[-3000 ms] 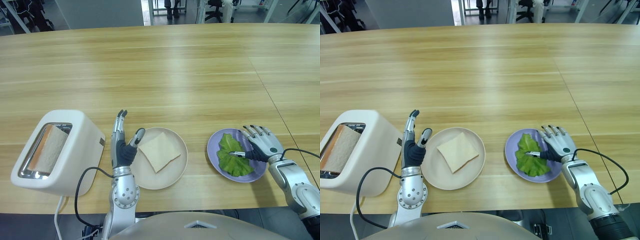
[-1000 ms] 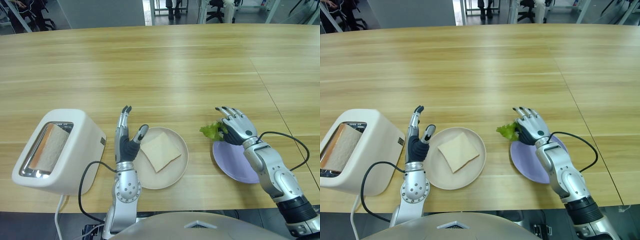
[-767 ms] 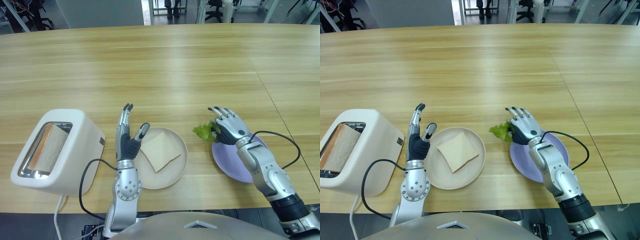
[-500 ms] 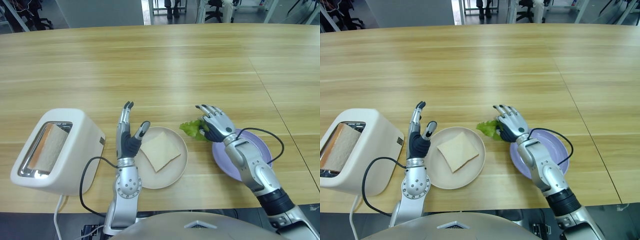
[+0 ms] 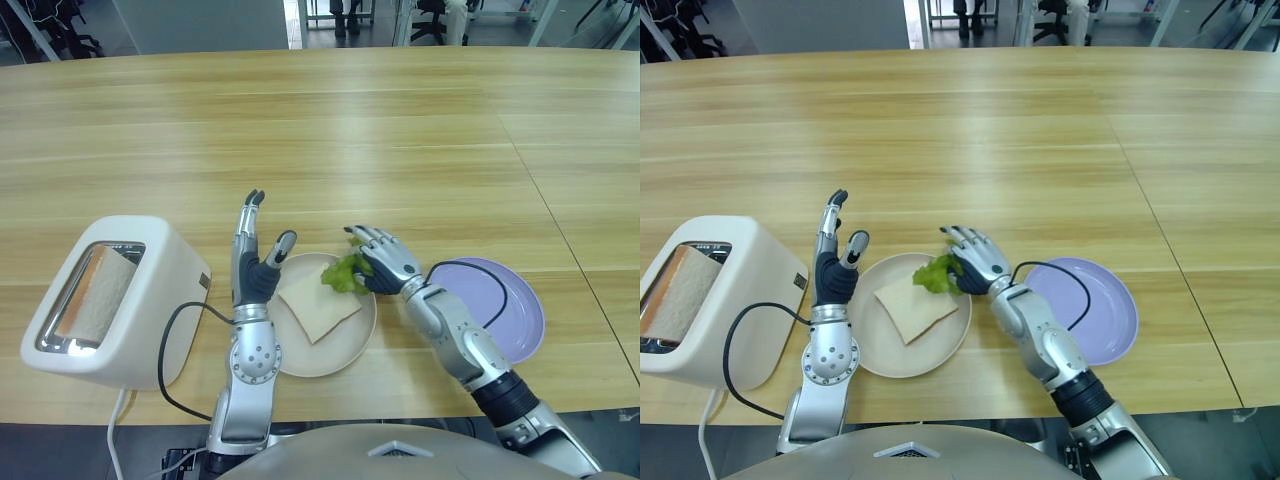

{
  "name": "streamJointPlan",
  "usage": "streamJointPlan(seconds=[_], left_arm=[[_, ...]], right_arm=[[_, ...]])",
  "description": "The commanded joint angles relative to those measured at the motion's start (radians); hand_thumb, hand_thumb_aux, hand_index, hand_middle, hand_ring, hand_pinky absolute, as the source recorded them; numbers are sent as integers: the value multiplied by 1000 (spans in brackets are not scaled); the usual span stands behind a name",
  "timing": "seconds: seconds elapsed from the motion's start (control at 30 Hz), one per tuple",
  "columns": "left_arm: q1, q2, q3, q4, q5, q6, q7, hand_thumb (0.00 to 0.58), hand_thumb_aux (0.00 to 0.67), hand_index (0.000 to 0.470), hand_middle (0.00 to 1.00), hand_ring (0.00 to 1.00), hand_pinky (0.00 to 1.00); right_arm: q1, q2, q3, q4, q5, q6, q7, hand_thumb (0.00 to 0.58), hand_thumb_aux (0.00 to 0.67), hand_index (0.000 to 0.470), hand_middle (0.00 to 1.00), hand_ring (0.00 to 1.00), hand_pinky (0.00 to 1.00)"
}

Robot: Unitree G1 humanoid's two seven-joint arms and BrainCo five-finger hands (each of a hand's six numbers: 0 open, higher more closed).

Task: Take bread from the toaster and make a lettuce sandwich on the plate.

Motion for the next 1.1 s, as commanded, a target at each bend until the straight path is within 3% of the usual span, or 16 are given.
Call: streamJointPlan(seconds=[0.03,0.7,1.1], left_arm=[[-20,6,2,49,-15,-7,-5,0,0,0,0,0,0],[-81,8,8,59,-32,-11,-15,0,0,0,0,0,0],[-63,6,-1,46,-26,-6,-28,0,0,0,0,0,0]], right_arm=[[-1,16,36,-32,-12,5,13,580,670,460,0,0,0],[51,31,149,-118,-43,12,104,580,670,460,0,0,0],[54,40,146,9,20,13,87,580,670,460,0,0,0]])
